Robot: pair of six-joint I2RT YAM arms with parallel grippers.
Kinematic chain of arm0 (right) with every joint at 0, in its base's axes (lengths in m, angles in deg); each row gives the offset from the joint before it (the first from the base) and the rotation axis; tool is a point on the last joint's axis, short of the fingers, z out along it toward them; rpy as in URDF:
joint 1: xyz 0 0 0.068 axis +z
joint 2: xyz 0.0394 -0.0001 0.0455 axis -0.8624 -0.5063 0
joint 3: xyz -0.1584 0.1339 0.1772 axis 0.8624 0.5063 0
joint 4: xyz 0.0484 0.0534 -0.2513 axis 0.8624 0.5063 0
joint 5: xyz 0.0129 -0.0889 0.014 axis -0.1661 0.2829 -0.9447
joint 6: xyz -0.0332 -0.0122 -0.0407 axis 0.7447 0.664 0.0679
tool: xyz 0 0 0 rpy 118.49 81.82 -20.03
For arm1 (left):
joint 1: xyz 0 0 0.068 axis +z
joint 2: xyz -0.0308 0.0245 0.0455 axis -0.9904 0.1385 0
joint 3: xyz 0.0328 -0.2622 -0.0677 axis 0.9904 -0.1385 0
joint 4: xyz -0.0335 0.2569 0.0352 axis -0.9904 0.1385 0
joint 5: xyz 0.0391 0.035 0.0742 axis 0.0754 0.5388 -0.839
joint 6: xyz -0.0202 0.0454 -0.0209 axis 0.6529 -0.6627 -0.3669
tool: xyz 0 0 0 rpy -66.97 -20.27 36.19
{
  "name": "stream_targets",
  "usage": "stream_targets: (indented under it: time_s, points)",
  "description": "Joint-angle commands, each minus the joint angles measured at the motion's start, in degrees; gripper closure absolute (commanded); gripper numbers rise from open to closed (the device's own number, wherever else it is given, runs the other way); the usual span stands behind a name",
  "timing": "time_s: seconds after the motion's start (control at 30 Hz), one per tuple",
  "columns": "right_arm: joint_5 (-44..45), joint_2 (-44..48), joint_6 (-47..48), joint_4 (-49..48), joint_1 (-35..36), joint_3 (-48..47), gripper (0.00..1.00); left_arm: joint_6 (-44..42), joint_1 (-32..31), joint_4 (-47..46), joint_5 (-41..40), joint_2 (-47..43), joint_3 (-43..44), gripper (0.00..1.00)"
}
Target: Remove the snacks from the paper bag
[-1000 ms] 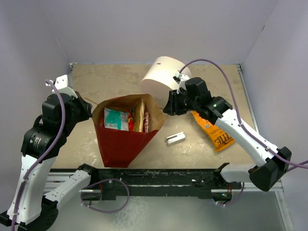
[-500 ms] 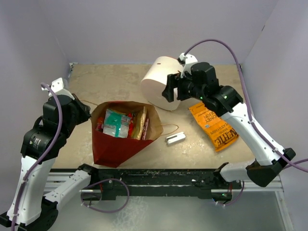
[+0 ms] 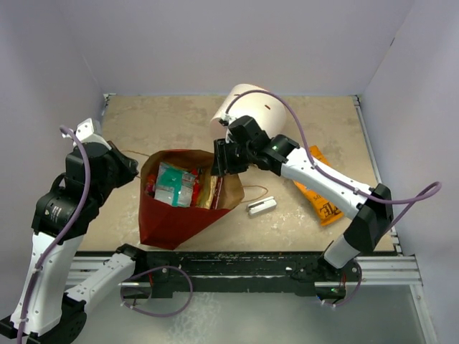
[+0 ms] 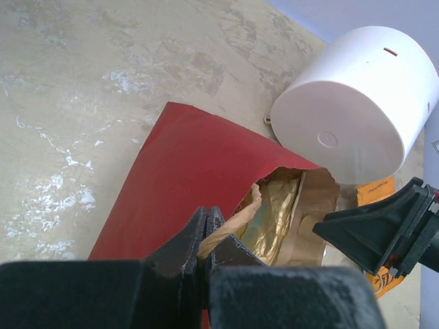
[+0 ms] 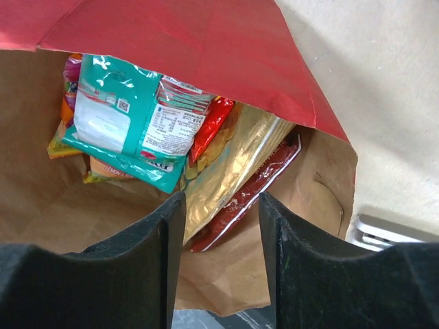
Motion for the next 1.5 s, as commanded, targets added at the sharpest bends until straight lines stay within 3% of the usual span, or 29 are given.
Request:
stream_targets:
  time_s: [0.0,0.13,0.33,0.57,0.87,0.97,1.2,1.47]
  points:
    - [2.33,0.89,-8.89,-2.69,-0.17,1.1,0.52,3.01,0.05,0.66,0.45,-1.32,-1.4,1.0]
    - [2.28,-0.26,-13.61,-9.07,-0.15,4.94,0.55,4.29,0.09,1.2,-0.19,-2.28,-2.37,1.0]
    - [6.24,-5.14,-15.63,-5.21,-0.18,1.95,0.55,4.85,0.03,2.07,1.15,-1.31,-2.7,1.0]
    - [6.49,-4.01,-17.32,-8.7,0.25,6.5,0.53,6.24,0.06,3.27,1.87,-2.14,-4.1,1.0]
    - [11.83,-0.17,-17.1,-4.08,1.04,7.97,0.45,6.95,0.05,4.22,1.36,-3.22,-3.81,1.0]
    - [10.78,1.56,-17.1,-8.78,1.02,11.35,0.45,6.94,0.1,4.16,1.44,-3.64,-3.74,1.0]
    - [7.37,-2.15,-16.86,-11.78,1.05,8.99,0.53,6.4,0.09,5.25,1.79,-3.28,-3.13,1.0]
    - [6.26,-3.39,-18.17,-15.25,1.05,9.54,0.55,6.26,0.05,6.25,2.96,-3.23,-3.12,1.0]
